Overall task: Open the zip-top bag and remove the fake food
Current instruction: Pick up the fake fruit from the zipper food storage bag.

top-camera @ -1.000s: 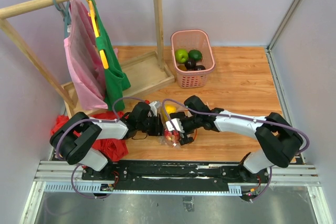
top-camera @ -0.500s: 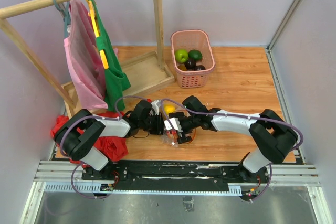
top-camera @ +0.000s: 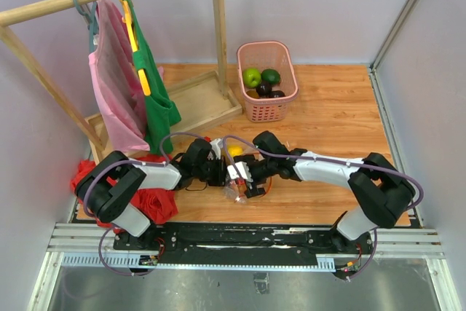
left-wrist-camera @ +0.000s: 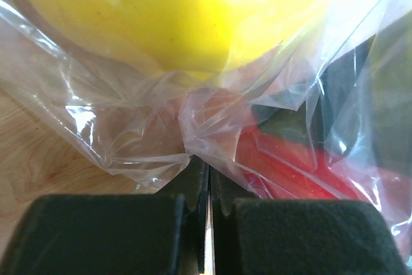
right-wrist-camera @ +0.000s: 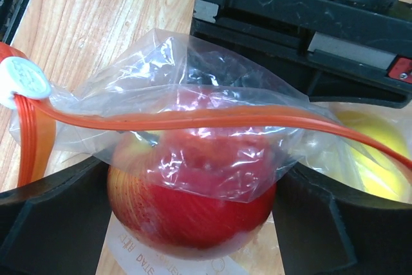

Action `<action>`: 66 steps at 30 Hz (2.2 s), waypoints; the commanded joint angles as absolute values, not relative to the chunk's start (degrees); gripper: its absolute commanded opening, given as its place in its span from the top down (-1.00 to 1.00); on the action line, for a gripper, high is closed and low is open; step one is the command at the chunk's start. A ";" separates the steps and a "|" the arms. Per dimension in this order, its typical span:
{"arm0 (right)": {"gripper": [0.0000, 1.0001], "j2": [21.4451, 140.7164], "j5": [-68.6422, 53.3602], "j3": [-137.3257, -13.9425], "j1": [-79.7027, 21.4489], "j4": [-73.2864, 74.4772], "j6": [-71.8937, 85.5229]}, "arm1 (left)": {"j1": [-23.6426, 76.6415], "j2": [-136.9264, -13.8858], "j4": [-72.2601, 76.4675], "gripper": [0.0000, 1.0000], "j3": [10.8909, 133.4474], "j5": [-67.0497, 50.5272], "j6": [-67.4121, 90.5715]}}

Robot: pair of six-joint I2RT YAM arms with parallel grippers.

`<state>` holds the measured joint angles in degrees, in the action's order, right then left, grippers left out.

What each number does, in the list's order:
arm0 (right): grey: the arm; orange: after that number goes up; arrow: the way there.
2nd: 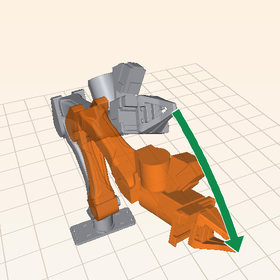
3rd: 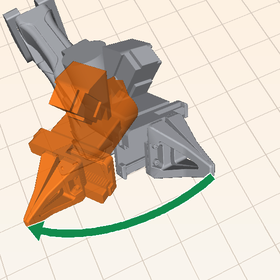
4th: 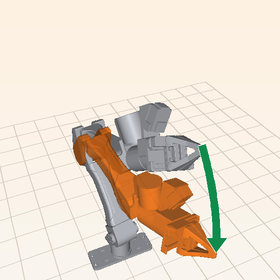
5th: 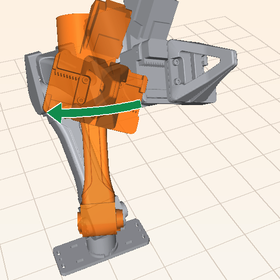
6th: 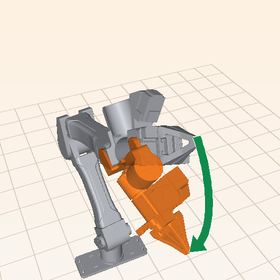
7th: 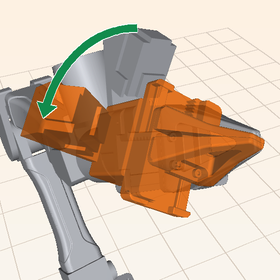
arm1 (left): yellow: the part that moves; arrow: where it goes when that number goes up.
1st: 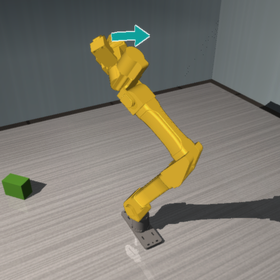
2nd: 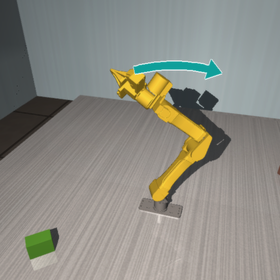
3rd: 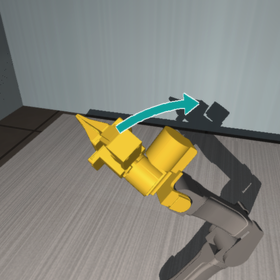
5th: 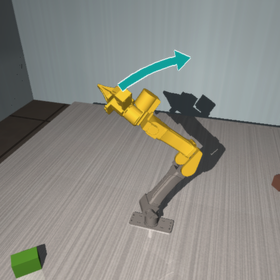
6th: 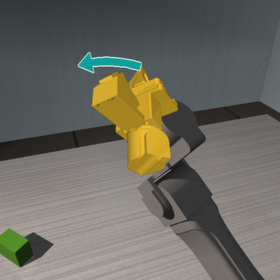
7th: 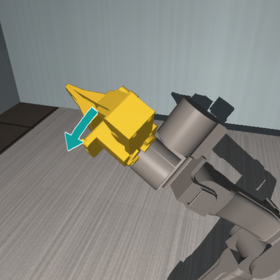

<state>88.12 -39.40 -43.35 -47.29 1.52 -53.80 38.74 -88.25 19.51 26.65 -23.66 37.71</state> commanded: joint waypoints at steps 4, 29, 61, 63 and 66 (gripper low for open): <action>-0.41 85.27 -40.53 -44.00 -44.91 5.11 -55.46 | 37.97 -85.29 14.44 0.96 24.49 -17.96 36.83; -0.18 78.28 -42.39 -42.38 -34.89 15.76 -60.20 | 36.47 -68.44 5.48 0.99 19.62 -8.77 38.33; -0.37 87.08 -38.34 -53.92 -31.11 37.75 -46.94 | 46.19 -48.67 11.91 -0.44 20.85 -10.39 26.23; -0.37 86.85 -38.24 -53.99 -31.11 37.32 -45.05 | 50.27 -48.08 14.95 -0.44 20.35 -6.33 21.14; -0.37 85.46 -38.66 -53.23 -31.07 35.47 -41.42 | 54.48 -48.90 19.46 -0.45 19.24 -1.32 13.91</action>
<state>86.56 -39.38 -52.88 -31.92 33.04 -48.51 49.95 -48.80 11.25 19.05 -9.87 26.35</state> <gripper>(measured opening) 0.848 0.722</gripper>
